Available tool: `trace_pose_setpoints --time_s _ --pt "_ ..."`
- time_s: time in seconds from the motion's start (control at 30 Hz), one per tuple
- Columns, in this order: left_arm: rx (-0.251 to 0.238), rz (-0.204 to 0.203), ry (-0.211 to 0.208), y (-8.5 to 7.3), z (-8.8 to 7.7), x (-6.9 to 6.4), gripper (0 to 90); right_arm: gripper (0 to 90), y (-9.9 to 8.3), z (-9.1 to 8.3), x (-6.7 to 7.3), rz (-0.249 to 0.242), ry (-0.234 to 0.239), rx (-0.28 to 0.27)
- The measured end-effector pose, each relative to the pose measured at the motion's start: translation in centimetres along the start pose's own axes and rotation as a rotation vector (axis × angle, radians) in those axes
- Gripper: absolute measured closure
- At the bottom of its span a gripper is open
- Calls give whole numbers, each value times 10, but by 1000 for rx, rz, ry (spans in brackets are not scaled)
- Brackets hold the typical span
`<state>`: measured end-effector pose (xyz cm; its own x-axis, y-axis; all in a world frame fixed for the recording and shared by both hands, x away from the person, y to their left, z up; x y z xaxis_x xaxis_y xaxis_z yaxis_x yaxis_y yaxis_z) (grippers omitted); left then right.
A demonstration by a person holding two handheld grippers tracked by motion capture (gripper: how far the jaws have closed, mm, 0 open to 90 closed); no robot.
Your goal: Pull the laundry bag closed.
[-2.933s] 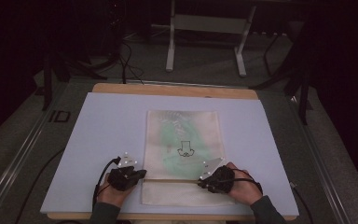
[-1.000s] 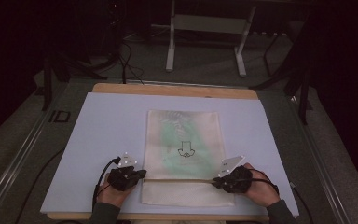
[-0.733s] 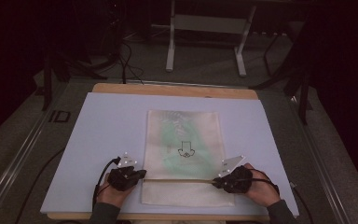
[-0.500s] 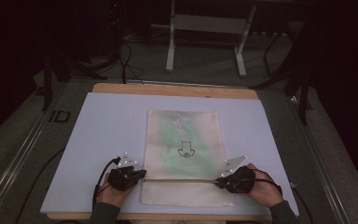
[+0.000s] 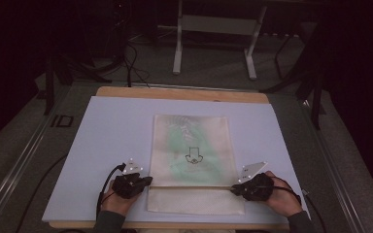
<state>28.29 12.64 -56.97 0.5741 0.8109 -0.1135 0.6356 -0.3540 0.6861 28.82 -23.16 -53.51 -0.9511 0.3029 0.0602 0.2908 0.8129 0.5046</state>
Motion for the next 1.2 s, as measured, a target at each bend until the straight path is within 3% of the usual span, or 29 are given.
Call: trace_pose_setpoints --time_s 0.47,0.97,1.2 --pt "1 -1 1 0 -1 0 895 821 -14 -1 -6 34 -5 14" --pt "-10 0 -13 -1 -1 1 891 779 -19 -2 -8 63 4 -15" --pt "-10 15 -5 -1 -1 0 890 726 -19 -6 -11 72 -8 -61"
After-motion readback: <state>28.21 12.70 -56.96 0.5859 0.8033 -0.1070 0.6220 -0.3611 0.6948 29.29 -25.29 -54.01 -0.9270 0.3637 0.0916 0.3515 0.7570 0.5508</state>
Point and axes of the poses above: each handheld gripper's, and its own axes: z roughly forward along the jaws, y roughly out of its top, x roughly to its left, the point moved 5 cm from there along z, roughly forward along the jaws, and after that the axes turned 5 degrees about y, right-handed, at the moved point
